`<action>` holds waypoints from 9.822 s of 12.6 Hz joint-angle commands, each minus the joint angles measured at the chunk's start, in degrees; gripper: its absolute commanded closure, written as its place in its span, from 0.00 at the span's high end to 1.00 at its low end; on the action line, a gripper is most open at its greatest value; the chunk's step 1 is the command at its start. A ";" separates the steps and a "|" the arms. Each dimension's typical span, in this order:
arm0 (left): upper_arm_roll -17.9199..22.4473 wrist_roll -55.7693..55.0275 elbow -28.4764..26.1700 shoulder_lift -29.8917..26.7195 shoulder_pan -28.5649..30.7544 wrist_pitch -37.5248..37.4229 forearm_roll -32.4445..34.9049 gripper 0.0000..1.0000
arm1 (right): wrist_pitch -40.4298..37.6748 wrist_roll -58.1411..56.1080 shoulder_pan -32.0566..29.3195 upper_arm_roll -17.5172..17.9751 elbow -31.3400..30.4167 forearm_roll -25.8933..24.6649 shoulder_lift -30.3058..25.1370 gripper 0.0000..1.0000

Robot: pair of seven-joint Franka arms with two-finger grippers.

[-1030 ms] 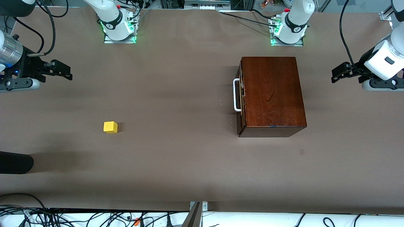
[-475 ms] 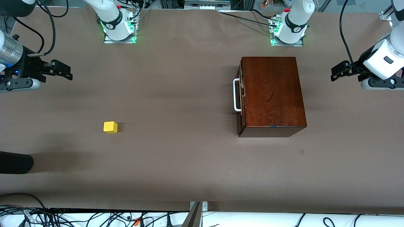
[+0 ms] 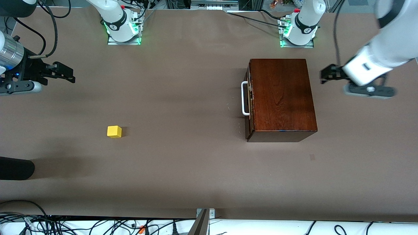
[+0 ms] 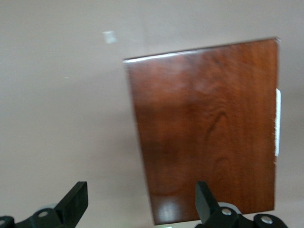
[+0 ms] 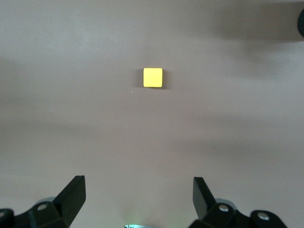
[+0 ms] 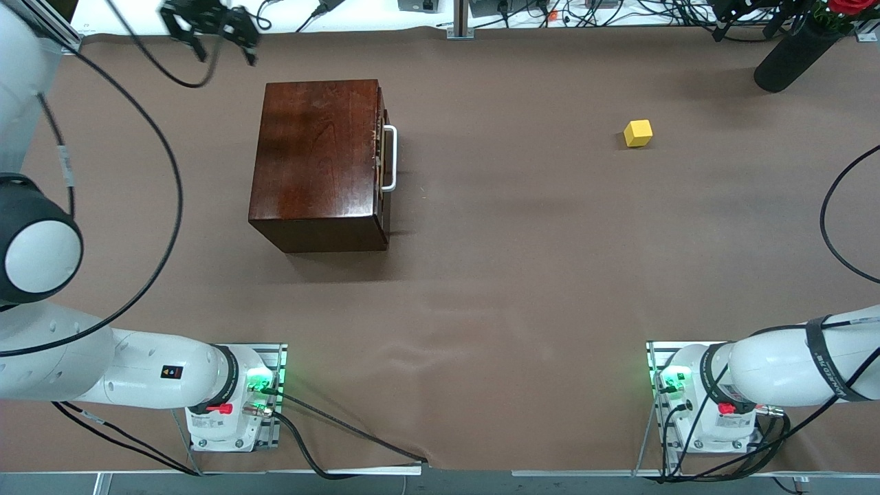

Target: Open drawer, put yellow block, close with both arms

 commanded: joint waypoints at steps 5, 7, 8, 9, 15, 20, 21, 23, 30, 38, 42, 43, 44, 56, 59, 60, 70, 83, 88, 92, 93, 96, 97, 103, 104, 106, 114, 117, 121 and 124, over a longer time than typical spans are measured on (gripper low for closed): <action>-5.04 -22.88 5.07 11.44 -13.93 8.16 3.14 1.00 | -0.80 0.17 -0.44 0.20 1.30 1.30 0.48 1.00; -5.04 -29.57 5.25 14.61 -19.28 11.94 4.54 1.00 | -0.72 0.17 -0.44 0.20 1.30 1.30 0.48 1.00; -5.04 -31.60 5.25 16.45 -22.18 13.70 5.60 1.00 | -0.72 0.17 -0.44 0.20 1.30 1.30 0.48 1.00; -5.04 -34.50 5.25 18.38 -25.08 15.19 6.91 1.00 | -0.72 0.17 -0.44 0.20 1.30 1.30 0.48 1.00; -4.96 -44.98 4.46 25.78 -30.12 20.04 18.44 1.00 | -0.72 0.17 -0.44 0.11 1.30 1.30 0.48 1.00; -4.78 -47.43 2.62 26.75 -29.77 20.13 19.14 1.00 | -0.72 0.17 -0.44 0.11 1.30 1.30 0.57 1.00; -4.78 -47.88 2.61 26.84 -29.60 20.13 19.14 1.00 | -0.72 0.17 -0.44 0.11 1.30 1.30 0.57 1.00; -4.78 -47.97 1.65 26.93 -29.07 20.04 19.14 1.00 | -0.80 0.17 -0.44 0.11 1.30 1.30 0.57 1.00; -4.52 -48.06 -0.90 27.01 -29.07 19.60 19.23 1.00 | -0.45 0.17 -0.44 0.20 1.39 1.30 0.57 1.00; -4.60 -50.87 -1.08 28.77 -29.68 24.26 19.14 1.00 | -0.45 0.16 -0.44 0.19 1.39 1.22 0.48 1.00; -4.69 -51.40 -0.64 28.68 -29.95 26.36 18.35 1.00 | -0.45 0.08 -0.35 0.37 1.39 1.22 0.48 1.00; -4.78 -52.27 -0.55 28.68 -29.95 27.07 18.27 1.00 | -0.45 0.08 -0.35 0.46 1.39 1.22 0.48 1.00; -4.87 -53.32 -0.55 28.68 -30.03 28.21 18.18 1.00 | -0.45 0.08 -0.35 0.46 1.39 1.22 0.48 1.00; -4.96 -56.32 4.37 32.20 -33.20 36.48 10.18 1.00 | 1.21 0.08 -0.44 0.11 1.39 0.95 0.57 1.00; -4.96 -56.67 4.37 33.34 -33.29 38.93 10.18 1.00 | 1.39 0.08 -0.79 0.02 1.48 0.95 1.01 1.00; -4.96 -57.63 4.37 33.69 -33.29 39.29 10.18 1.00 | 1.39 -0.01 -0.62 0.11 1.48 0.52 1.01 1.00; -4.52 -57.91 9.73 35.28 -34.43 35.10 11.41 1.00 | 3.24 0.25 -0.79 0.11 1.48 0.34 1.80 1.00; -4.17 -38.86 16.68 24.40 -27.07 6.18 13.61 1.00 | 9.12 -0.01 -1.06 0.11 1.39 0.26 7.41 1.00; -4.78 -18.93 16.68 15.96 -13.54 -0.69 9.59 1.00 | 10.87 -0.10 -0.53 0.19 0.95 -0.89 13.83 1.00; -4.96 -5.73 16.94 13.13 -0.01 -2.46 4.66 1.00 | 24.55 0.69 -0.09 0.46 -6.93 -0.28 19.28 1.00; -4.26 -2.22 16.85 12.26 2.55 -2.28 1.94 1.00 | 28.86 0.17 -0.18 0.55 -9.48 -0.28 20.07 1.00; 2.06 2.38 9.94 3.93 1.87 -2.11 -0.19 1.00 | 37.75 0.17 -0.18 0.81 -12.75 -0.01 23.32 1.00; 2.60 2.65 5.99 0.94 1.96 -1.58 -0.11 1.00 | 39.35 0.17 -0.26 0.81 -13.28 -0.01 24.11 1.00; 8.47 3.25 -6.69 -7.52 0.13 7.28 -0.62 1.00 | 50.44 0.25 -0.27 0.90 -20.76 0.25 25.00 1.00; 8.93 3.62 -7.49 -8.05 -0.15 9.21 -0.89 1.00 | 50.52 0.17 -0.27 0.90 -20.76 0.95 25.09 1.00; 8.93 2.31 -7.93 -8.84 0.37 9.50 -0.55 1.00 | 51.66 -0.18 -0.27 0.90 -20.76 1.13 25.97 1.00; 7.44 3.27 -3.45 -7.00 1.52 3.78 -0.19 1.00 | 53.07 -0.27 -0.27 0.90 -20.41 1.30 27.46 0.77; 7.44 3.27 -3.28 -7.00 1.26 3.78 -0.19 1.00 | 52.99 -0.36 -0.27 0.90 -20.23 1.22 27.46 0.55; 7.35 3.27 -3.28 -7.00 1.25 3.78 -0.28 1.00 | 51.67 -0.71 -0.09 1.25 -18.39 1.04 26.85 0.42; 7.35 3.27 -3.28 -7.00 1.25 3.70 -0.28 1.00 | 41.69 -1.85 0.00 3.70 -11.21 0.60 25.27 0.42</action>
